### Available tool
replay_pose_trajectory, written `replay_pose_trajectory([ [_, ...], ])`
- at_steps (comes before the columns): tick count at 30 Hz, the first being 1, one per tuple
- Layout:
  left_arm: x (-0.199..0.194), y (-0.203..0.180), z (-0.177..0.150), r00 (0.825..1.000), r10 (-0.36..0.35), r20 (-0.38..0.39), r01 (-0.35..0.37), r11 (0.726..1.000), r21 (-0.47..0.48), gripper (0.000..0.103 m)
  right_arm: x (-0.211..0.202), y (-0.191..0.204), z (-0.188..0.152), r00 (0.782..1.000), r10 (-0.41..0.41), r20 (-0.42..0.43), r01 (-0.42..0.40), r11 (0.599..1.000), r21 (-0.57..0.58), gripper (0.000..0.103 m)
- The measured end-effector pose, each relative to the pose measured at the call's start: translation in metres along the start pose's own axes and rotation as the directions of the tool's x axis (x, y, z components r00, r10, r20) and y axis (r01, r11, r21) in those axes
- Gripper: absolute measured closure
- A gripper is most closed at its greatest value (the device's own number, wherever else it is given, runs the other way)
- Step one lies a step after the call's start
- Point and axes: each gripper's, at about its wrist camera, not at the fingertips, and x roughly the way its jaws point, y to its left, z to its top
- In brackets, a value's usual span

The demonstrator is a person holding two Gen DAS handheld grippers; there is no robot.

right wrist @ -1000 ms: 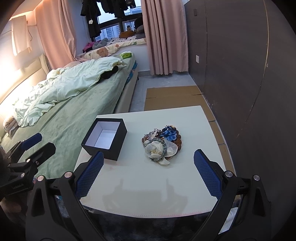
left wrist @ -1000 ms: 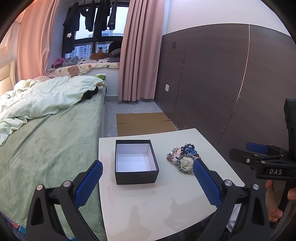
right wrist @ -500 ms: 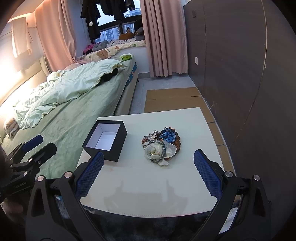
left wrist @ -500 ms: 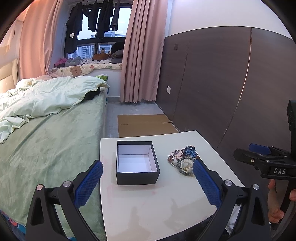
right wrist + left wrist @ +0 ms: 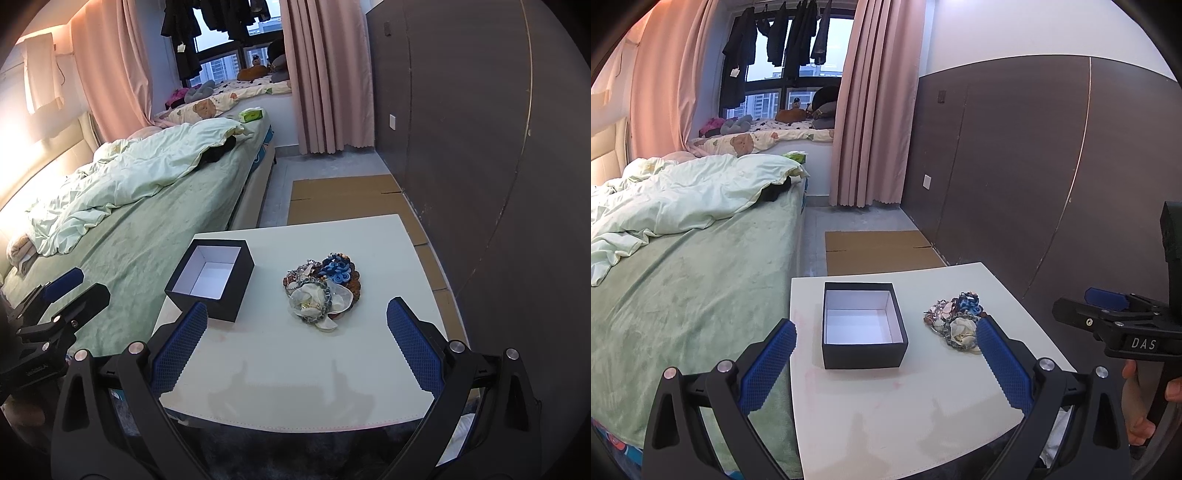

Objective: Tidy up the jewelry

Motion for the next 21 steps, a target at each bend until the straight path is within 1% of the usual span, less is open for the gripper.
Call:
replay_pose_trajectory([
  [13, 0.0, 0.0, 0.003, 1.0, -0.007, -0.001, 0.007, 1.0, -0.004, 0.008, 0.003, -0.001, 0.001, 1.0, -0.003, 0.001, 0.003, 1.0, 0.011, 0.006],
  [17, 0.005, -0.002, 0.006, 1.0, -0.011, -0.005, 0.011, 1.0, -0.008, 0.008, 0.008, -0.005, 0.006, 1.0, 0.005, -0.008, -0.005, 1.0, 0.029, 0.006],
  [21, 0.016, -0.005, 0.011, 1.0, -0.026, -0.017, 0.026, 0.999, -0.023, 0.008, 0.015, -0.018, 0.011, 1.0, -0.009, -0.02, 0.011, 0.998, 0.069, 0.006],
])
